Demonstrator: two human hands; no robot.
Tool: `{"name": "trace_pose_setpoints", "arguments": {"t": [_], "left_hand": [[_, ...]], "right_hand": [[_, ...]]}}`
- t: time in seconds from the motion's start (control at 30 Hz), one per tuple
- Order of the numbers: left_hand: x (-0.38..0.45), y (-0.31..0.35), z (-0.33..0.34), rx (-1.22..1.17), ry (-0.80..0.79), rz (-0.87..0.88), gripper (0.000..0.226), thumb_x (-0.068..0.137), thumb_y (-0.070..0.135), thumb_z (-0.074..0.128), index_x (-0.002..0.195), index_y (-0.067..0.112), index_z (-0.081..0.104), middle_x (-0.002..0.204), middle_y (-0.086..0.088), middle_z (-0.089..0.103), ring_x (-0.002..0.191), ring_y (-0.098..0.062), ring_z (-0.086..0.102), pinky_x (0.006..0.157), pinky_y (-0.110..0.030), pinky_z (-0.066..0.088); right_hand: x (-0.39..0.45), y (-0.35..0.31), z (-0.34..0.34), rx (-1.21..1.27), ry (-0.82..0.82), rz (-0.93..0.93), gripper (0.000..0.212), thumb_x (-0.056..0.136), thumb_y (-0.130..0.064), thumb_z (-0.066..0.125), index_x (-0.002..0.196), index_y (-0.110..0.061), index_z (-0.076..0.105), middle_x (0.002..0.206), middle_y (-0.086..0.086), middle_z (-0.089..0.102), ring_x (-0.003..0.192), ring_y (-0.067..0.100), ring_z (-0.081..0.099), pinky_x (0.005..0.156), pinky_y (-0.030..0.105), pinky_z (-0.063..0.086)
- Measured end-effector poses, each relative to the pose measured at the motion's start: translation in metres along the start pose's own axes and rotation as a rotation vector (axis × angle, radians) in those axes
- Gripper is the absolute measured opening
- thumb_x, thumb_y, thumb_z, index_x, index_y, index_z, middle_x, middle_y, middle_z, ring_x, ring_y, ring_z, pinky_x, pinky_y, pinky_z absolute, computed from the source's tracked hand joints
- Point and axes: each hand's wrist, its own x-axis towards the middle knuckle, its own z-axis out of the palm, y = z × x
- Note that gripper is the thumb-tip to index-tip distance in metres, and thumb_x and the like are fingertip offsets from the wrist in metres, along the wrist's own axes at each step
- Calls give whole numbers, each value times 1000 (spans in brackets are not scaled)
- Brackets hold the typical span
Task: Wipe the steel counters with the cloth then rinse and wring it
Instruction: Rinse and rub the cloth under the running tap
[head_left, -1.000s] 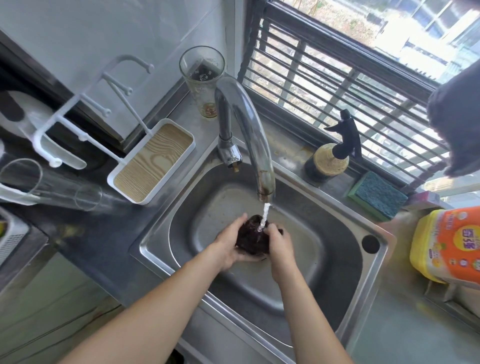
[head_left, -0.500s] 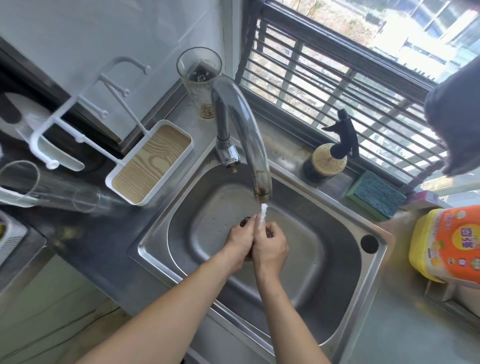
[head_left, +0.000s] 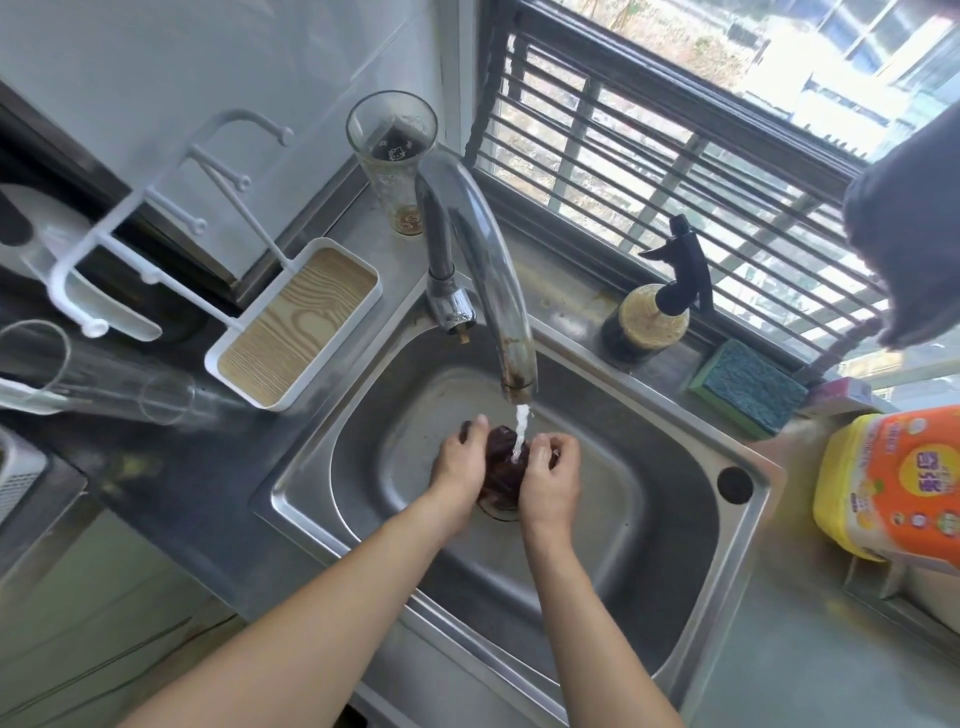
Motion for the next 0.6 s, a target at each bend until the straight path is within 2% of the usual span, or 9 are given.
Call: {"name": "trace_pose_setpoints", "arguments": {"t": [0.03,0.1,0.2,0.27,0.37,0.4,0.47,0.53,0.6], "left_hand": [[5,3,-5,-71,66,-62,45,91,58,48,91,19,70,101,-8,73,94,-30,68,89,-43,57],[6,10,-15,-209,134,-172,37,95,49,49,100,19,70,108,-10,71,94,-30,67,80,-40,58],[7,10,-17,-230,50,-208,21,92,29,60,106,16,68,106,-12,72,92,-29,69,66,-36,58],[1,8,-11,-225,-88,-256,25,90,40,63,100,18,68,105,-11,73,90,-28,70,65,-36,57],[-7,6,2,-169,-178,-286,44,91,59,53,78,20,68,91,-9,73,79,-24,68,69,-33,55],[-6,3,5,-120,-160,-262,51,95,60,47,75,19,70,89,-7,74,83,-23,69,78,-36,57],[-6,-3,9,3,-102,-211,59,96,66,40,79,20,74,95,-7,75,94,-25,70,94,-42,55],[-11,-4,10,-5,-57,-191,60,93,67,43,89,16,74,98,-9,76,93,-27,71,93,-43,56],[-13,-4,12,-97,-44,-212,55,93,61,51,91,11,75,93,-9,77,85,-25,73,85,-37,59]], "right_hand": [[3,0,0,69,26,86,15,96,-26,63,105,-15,58,95,2,66,92,25,62,83,30,44],[6,-1,-3,225,115,265,31,90,-23,70,117,-19,54,101,1,62,92,20,60,85,29,46],[5,-7,-4,439,159,399,26,93,-14,57,119,-18,56,99,1,62,88,18,61,80,29,48],[1,-5,3,438,-11,362,28,91,-23,51,114,-16,64,105,7,69,97,24,64,86,36,53],[-9,7,14,25,-258,142,47,82,-63,51,108,-27,66,105,4,71,103,22,65,97,44,53],[-13,9,14,-94,-258,75,51,80,-71,50,104,-28,64,101,3,69,100,21,64,95,41,52],[-14,6,12,-170,-189,-18,49,81,-73,52,88,-25,59,88,0,66,89,20,61,84,36,49],[-15,0,8,-167,-124,-45,46,87,-64,59,75,-20,53,72,-4,63,75,19,59,71,35,45],[-15,-5,6,-162,-73,-44,47,90,-54,65,69,-14,52,62,-2,59,66,19,57,64,35,41]]}}
